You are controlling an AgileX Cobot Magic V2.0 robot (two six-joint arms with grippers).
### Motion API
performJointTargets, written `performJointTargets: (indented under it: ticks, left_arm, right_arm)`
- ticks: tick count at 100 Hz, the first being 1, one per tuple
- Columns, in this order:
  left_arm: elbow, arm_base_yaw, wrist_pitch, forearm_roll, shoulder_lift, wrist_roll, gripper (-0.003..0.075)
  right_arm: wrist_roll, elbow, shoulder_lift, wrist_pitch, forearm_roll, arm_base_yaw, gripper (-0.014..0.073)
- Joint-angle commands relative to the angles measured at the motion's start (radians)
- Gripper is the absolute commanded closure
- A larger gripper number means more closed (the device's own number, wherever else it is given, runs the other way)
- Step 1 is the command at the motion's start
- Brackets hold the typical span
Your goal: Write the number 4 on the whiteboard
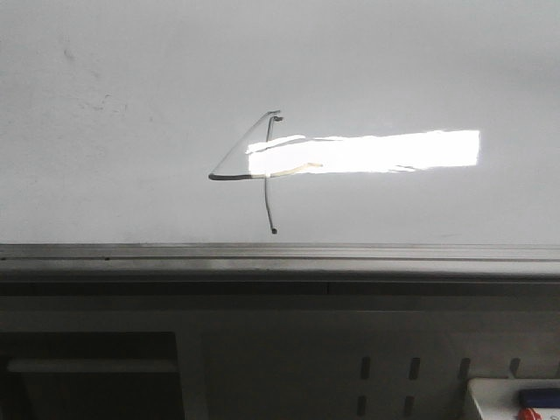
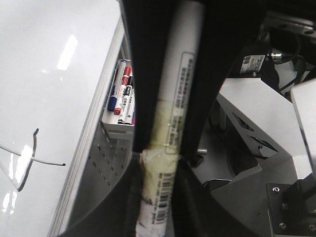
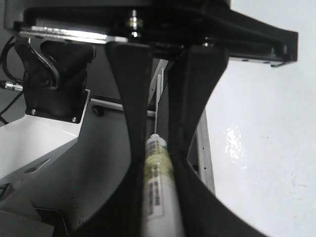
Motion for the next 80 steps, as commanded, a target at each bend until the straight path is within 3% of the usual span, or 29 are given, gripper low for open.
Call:
performJointTargets:
  ticks: [1, 10, 27, 36, 48, 59, 66, 80]
  left_arm:
    - [-0.032, -0.007, -0.053, -0.077, 0.002, -0.033, 0.0741]
    - [-0.032, -0.007, -0.053, -0.077, 0.002, -0.033, 0.0741]
    - [-0.032, -0.007, -0.048, -0.077, 0.002, -0.033, 0.0741]
    - [-0.029, -0.007, -0.051, -0.07, 0.002, -0.033, 0.0741]
    - [-0.01, -0.003, -0.137, -0.062, 0.002, -0.089, 0.0741]
    - [0.049, -0.003, -0.346, -0.062, 0.002, -0.189, 0.0741]
    - [0.112, -0.003, -0.514, -0.08, 0.002, -0.266, 0.0741]
    - [0.256, -0.003, -0.814, -0.28, 0.012, -0.3, 0.0741]
  right_arm:
    - [-0.006, -0.035, -0.015, -0.061, 0.014, 0.001, 0.0648]
    - [-0.006, -0.035, -0.016, -0.074, 0.014, 0.001, 0.0548]
    - [-0.006, -0.035, -0.053, -0.148, 0.014, -0.026, 0.0218]
    - [-0.006, -0.035, -0.095, -0.174, 0.014, -0.069, 0.0152]
    - [0.026, -0.033, -0.163, -0.175, 0.016, -0.146, 0.0159]
    - [0.144, -0.033, -0.222, -0.135, 0.016, -0.224, 0.0195]
    - [0.204, -0.031, -0.249, -0.079, 0.016, -0.276, 0.0308]
    - [0.218, 0.016, -0.31, 0.02, 0.016, -0.359, 0.0656]
